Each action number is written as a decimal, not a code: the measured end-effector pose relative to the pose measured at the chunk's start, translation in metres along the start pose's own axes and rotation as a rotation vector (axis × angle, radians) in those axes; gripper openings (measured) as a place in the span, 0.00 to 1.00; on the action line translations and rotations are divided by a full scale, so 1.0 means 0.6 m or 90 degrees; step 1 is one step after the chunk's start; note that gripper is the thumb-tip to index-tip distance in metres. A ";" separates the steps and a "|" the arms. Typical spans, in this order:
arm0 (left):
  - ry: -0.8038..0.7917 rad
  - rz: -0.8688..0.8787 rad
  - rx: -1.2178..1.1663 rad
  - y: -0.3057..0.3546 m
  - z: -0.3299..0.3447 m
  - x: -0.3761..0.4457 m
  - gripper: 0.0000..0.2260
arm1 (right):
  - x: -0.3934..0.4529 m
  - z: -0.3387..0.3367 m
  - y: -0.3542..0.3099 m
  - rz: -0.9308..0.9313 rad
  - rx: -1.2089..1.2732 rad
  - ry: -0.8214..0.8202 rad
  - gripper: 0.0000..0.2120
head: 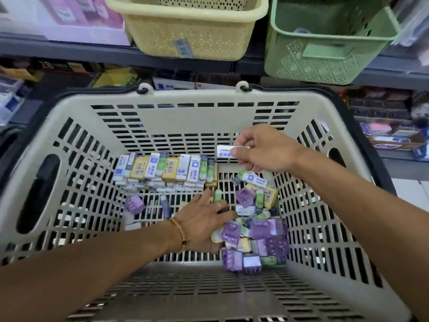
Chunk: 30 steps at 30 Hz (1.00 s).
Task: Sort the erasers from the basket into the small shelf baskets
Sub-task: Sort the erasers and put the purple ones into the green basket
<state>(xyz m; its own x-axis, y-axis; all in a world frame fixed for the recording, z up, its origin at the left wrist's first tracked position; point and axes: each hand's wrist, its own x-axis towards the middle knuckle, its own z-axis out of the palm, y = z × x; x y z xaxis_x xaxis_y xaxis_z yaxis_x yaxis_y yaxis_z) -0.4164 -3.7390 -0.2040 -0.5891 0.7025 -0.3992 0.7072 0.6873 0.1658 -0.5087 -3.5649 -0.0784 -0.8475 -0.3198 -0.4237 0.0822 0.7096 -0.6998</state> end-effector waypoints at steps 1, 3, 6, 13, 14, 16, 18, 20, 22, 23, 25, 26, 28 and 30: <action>-0.003 -0.018 -0.013 0.002 0.000 -0.003 0.33 | 0.002 0.003 0.000 -0.001 -0.010 -0.005 0.05; -0.011 -0.053 -0.032 0.002 -0.004 -0.006 0.33 | 0.005 0.008 0.000 -0.001 -0.026 -0.012 0.05; -0.027 -0.083 -0.059 -0.002 -0.013 -0.012 0.35 | 0.008 0.013 -0.002 -0.001 -0.036 -0.014 0.05; -0.057 -0.206 -0.412 -0.018 -0.067 -0.074 0.22 | 0.017 0.019 -0.007 0.024 0.011 -0.015 0.05; -0.053 -0.239 -0.537 -0.023 -0.083 -0.089 0.20 | 0.017 0.018 -0.009 0.031 0.030 -0.014 0.06; -0.039 -0.278 -0.839 -0.030 -0.114 -0.122 0.20 | 0.015 0.019 -0.013 0.039 0.070 -0.009 0.08; -0.009 -0.306 -1.112 -0.041 -0.141 -0.163 0.27 | 0.012 0.025 -0.020 0.036 0.104 -0.010 0.09; 0.045 -0.325 -1.310 -0.052 -0.161 -0.209 0.36 | 0.016 0.042 -0.033 0.027 0.120 -0.024 0.09; 0.126 -0.334 -1.428 -0.060 -0.178 -0.255 0.41 | 0.031 0.070 -0.055 0.016 0.121 -0.049 0.12; 0.168 -0.343 -1.462 -0.062 -0.184 -0.276 0.40 | 0.043 0.087 -0.070 0.007 0.128 -0.067 0.14; 0.250 -0.362 -1.492 -0.064 -0.192 -0.313 0.34 | 0.071 0.126 -0.106 -0.010 0.151 -0.107 0.13; 0.287 -0.359 -1.502 -0.065 -0.195 -0.327 0.28 | 0.086 0.145 -0.125 -0.018 0.159 -0.125 0.12; 0.346 -0.337 -1.515 -0.064 -0.196 -0.347 0.18 | 0.112 0.183 -0.156 -0.025 0.177 -0.146 0.10; 0.373 -0.329 -1.513 -0.065 -0.193 -0.357 0.16 | 0.132 0.215 -0.178 -0.015 0.199 -0.143 0.09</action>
<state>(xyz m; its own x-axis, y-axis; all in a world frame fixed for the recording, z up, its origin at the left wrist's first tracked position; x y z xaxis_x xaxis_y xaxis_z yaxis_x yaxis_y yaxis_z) -0.3631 -3.8948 -0.0206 -0.7729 0.1795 -0.6087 -0.5895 -0.5582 0.5839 -0.5170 -3.7472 -0.1117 -0.7174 -0.4887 -0.4965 0.2490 0.4858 -0.8378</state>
